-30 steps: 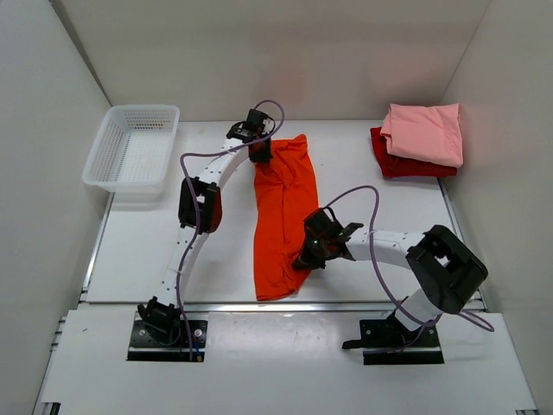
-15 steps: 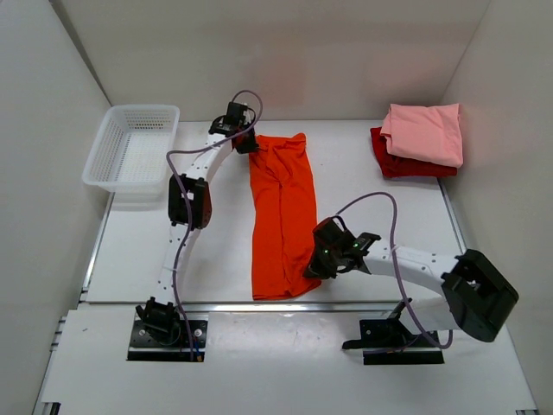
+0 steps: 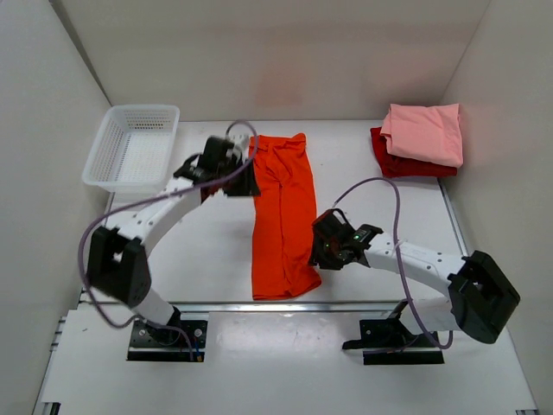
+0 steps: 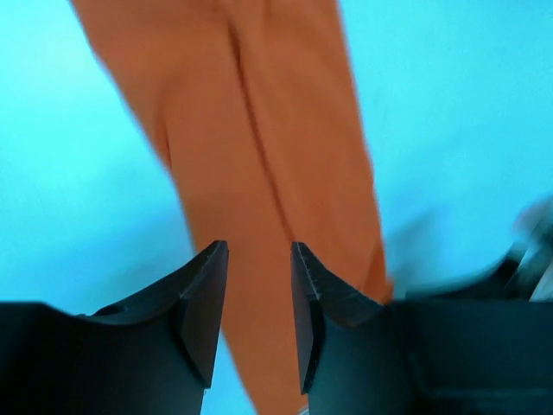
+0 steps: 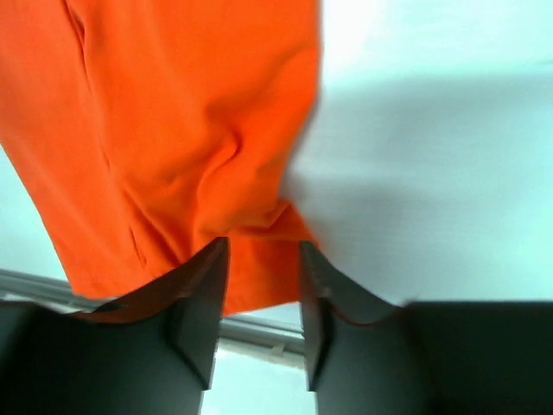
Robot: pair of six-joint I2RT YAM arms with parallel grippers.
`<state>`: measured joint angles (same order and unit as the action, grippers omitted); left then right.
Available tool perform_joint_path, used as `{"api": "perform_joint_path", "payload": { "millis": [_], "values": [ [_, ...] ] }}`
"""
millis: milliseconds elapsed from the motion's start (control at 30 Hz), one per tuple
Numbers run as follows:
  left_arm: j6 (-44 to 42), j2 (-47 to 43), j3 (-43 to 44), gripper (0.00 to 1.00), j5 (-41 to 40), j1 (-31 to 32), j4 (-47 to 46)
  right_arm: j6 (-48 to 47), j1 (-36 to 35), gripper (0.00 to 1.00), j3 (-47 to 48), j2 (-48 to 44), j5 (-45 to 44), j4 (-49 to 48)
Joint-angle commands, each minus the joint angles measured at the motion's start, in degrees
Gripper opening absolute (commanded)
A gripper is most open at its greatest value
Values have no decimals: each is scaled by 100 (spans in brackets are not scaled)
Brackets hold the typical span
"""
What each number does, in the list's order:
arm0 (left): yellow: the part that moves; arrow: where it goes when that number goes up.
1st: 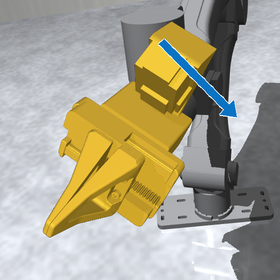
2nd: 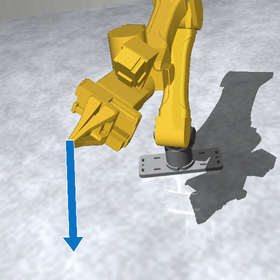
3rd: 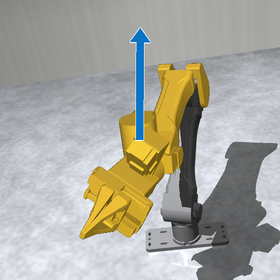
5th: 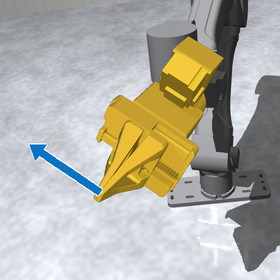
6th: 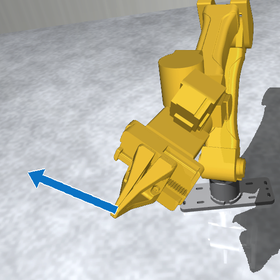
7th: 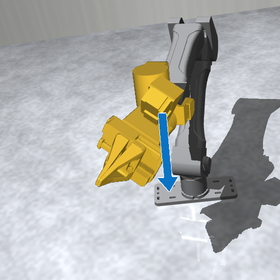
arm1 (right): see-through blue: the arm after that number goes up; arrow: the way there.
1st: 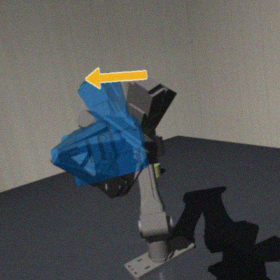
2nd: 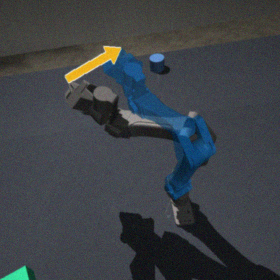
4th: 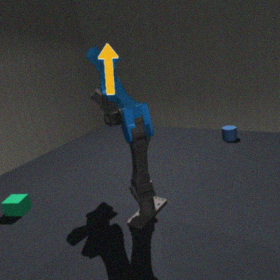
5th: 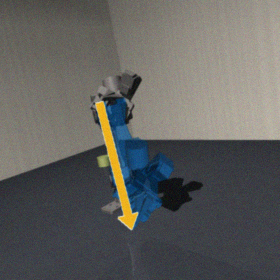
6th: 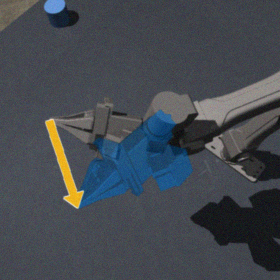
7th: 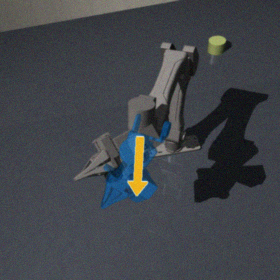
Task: Fold and stack the t-shirts
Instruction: Rotate the tshirt 90 degrees
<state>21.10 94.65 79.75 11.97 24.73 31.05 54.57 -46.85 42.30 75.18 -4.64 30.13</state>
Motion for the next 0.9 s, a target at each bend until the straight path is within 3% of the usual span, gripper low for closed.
{"api": "perform_joint_path", "payload": {
  "millis": [0, 100, 300, 433, 667, 733, 800, 867],
  "values": [
    [217, -1120, -1784, 47, 148, 67, -266, -622, 290, 38, -256, -520, 24, -199],
    [569, -1930, -3190, 47, 192, 409, -467, -859, 650, 46, -477, -680, 411, -244],
    [1132, -2687, -4395, 49, 332, 1121, -766, -913, 572, 45, -810, -565, 1105, -463],
    [1825, -3136, -5177, 51, 403, 1262, -1354, -746, 563, 46, -1153, -592, 1413, -981],
    [2126, -3005, -5320, 51, 447, 1534, -1637, -755, 423, 46, -1190, -118, 1809, -1361],
    [2214, -2970, -5337, 50, 499, 1657, -1654, -650, 282, 40, -1146, -74, 1844, -1317],
    [2406, -2987, -5416, 50, 482, 1789, -1646, -518, 264, 15, -1224, -73, 1914, -1230],
    [2521, -3066, -5531, 49, 491, 2026, -1646, -325, 168, 5, -1286, -82, 1941, -1150]
  ]
}}
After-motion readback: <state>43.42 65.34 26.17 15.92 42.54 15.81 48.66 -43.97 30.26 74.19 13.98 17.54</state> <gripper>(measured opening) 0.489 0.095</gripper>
